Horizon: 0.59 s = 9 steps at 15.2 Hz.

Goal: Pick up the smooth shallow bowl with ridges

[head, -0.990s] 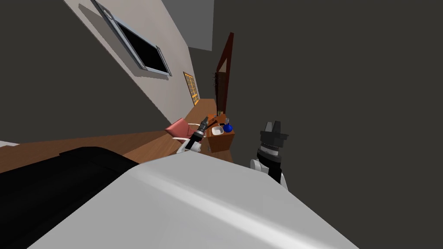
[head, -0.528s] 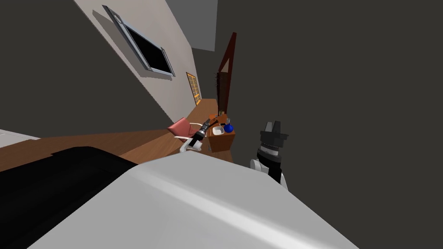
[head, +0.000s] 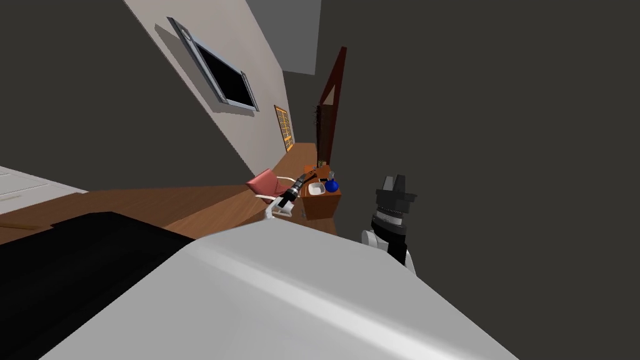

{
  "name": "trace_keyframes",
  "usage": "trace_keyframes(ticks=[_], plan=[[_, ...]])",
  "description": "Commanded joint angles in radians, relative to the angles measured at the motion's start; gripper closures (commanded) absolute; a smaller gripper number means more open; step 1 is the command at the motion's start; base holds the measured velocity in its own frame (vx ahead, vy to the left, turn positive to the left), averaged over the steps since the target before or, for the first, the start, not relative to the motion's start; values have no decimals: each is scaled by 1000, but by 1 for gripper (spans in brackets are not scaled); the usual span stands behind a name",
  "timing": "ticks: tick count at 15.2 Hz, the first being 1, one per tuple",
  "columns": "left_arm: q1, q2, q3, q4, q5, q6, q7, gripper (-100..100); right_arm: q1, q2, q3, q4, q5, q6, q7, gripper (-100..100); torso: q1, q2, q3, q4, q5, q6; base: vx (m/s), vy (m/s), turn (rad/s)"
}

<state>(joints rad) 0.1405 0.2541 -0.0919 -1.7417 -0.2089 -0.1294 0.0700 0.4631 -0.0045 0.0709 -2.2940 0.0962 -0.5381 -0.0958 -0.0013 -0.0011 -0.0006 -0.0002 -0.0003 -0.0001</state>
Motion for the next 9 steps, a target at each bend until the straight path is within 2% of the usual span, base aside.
trace_keyframes(ticks=[1,2,3,4,5,6,7,8,9], plan=[[-23,7,-1,50,-13,18,18,-100,0,0,0,0,0,0,0,0,0,0,0,0,0,0,4,-26,91],[-23,7,-1,55,-13,18,18,-100,0,0,0,0,0,0,0,0,0,0,0,0,0,0,2,-20,30],[-57,14,-3,88,-29,40,37,-100,0,0,0,0,0,0,0,0,0,0,0,0,0,0,3,-23,79],[-57,14,-3,108,-29,40,37,-100,0,0,0,0,0,0,0,0,0,0,0,0,0,0,3,-26,96],[-92,20,-4,133,-46,63,56,-100,0,0,0,0,0,0,0,0,0,0,0,0,0,0,4,-30,134],[-93,20,-4,160,-46,63,56,-100,0,0,0,0,0,0,0,0,0,0,0,0,0,0,3,-32,90],[-93,20,-4,164,-46,63,56,-100,0,0,0,0,0,0,0,0,-1,0,0,0,0,0,0,-23,21],[-128,25,-6,194,-62,86,76,-100,0,0,0,0,0,0,0,0,0,0,0,0,0,0,1,-23,78],[-128,25,-6,212,-62,86,76,-100,0,0,0,0,0,0,0,0,0,0,0,0,0,0,2,-24,96]])
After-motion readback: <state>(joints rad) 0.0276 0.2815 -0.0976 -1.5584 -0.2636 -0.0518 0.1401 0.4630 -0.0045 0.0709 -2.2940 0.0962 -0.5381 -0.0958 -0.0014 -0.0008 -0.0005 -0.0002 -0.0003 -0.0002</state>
